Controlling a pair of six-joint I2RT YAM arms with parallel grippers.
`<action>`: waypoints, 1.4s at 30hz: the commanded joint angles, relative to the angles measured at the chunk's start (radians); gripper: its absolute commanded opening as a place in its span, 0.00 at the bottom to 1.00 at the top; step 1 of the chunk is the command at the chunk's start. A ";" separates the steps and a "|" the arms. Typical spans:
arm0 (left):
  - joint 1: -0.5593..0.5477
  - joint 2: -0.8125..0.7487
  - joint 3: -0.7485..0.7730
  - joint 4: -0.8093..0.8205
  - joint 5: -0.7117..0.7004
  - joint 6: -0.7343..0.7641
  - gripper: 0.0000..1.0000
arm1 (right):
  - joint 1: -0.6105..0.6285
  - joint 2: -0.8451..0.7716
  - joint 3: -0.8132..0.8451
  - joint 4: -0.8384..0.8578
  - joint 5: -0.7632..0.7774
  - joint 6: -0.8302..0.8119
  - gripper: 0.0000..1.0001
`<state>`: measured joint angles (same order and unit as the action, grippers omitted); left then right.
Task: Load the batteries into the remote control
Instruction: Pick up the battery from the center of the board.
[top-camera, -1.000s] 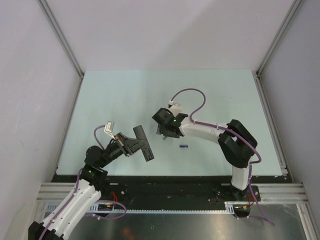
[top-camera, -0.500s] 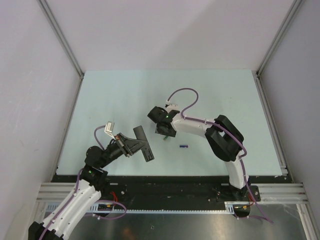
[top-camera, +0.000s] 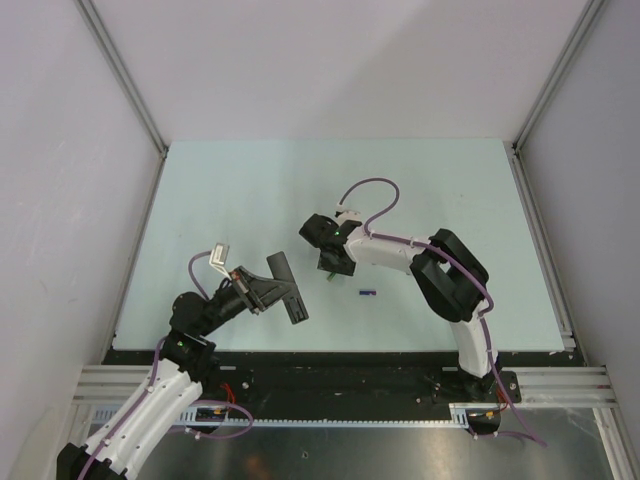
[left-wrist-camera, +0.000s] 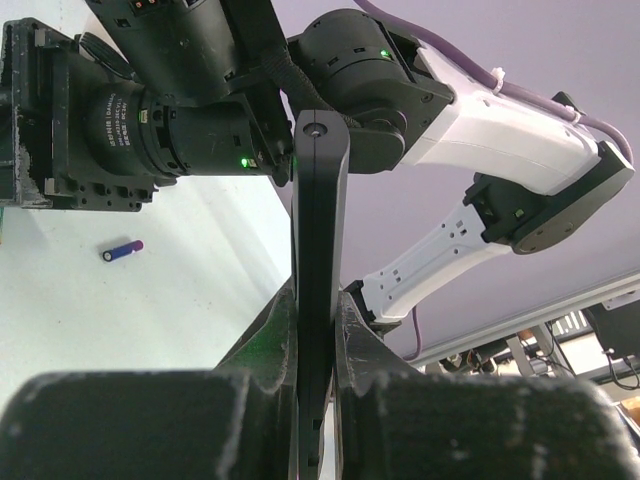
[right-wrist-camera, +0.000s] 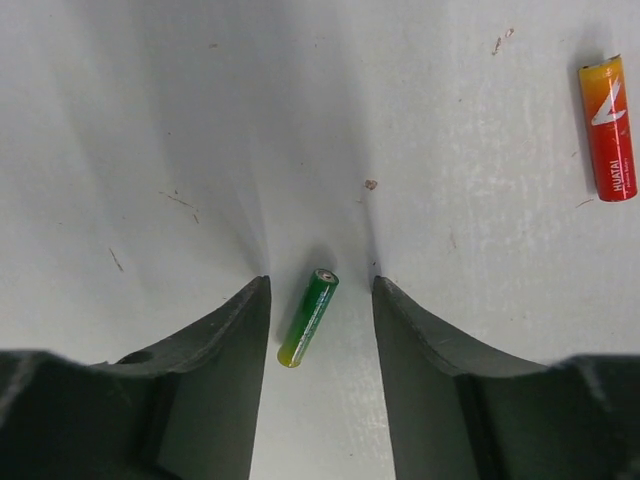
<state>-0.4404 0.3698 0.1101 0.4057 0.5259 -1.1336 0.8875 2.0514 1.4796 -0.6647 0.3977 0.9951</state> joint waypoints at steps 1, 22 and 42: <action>-0.011 -0.014 -0.006 0.028 -0.009 0.006 0.00 | -0.007 0.004 -0.004 -0.001 -0.002 0.019 0.47; -0.015 0.004 0.003 0.027 -0.012 0.011 0.00 | -0.019 0.007 -0.030 -0.001 0.006 -0.143 0.00; -0.015 0.043 0.019 0.024 -0.055 0.044 0.00 | -0.101 -0.050 -0.104 0.165 -0.032 -0.697 0.00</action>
<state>-0.4492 0.4126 0.1101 0.4007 0.4854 -1.1168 0.8154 2.0026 1.3838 -0.5339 0.3988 0.3962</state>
